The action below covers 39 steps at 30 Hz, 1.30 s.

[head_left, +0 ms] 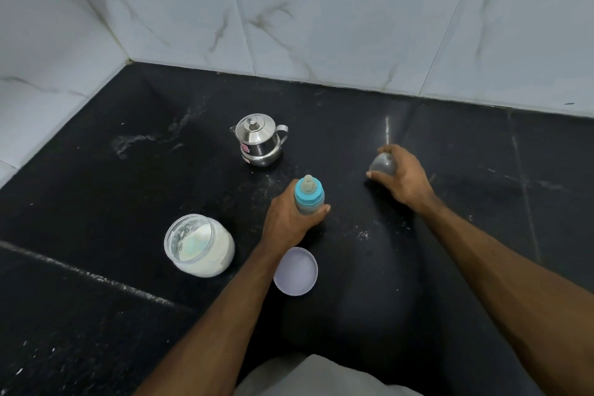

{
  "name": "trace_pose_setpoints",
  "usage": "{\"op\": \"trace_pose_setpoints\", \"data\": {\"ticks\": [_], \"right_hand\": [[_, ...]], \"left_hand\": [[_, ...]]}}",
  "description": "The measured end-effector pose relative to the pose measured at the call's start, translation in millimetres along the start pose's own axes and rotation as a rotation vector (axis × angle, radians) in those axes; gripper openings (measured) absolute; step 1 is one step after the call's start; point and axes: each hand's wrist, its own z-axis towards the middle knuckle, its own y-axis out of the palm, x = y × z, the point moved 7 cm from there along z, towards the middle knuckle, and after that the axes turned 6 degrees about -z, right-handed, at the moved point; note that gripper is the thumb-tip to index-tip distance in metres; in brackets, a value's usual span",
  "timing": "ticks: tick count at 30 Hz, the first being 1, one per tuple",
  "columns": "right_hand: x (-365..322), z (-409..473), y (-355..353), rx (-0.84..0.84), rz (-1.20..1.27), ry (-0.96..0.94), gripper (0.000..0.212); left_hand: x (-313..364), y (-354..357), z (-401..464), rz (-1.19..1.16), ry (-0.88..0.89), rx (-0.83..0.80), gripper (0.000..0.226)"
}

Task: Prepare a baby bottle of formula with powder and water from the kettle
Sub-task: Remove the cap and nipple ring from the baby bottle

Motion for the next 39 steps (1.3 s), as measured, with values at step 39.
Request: {"op": "trace_pose_setpoints", "data": {"ticks": [39], "right_hand": [[-183.3, -50.0, 27.9, -0.339, -0.615, -0.684, 0.046]], "left_hand": [[-4.1, -4.6, 0.7, -0.027, 0.03, -0.002, 0.055]]}}
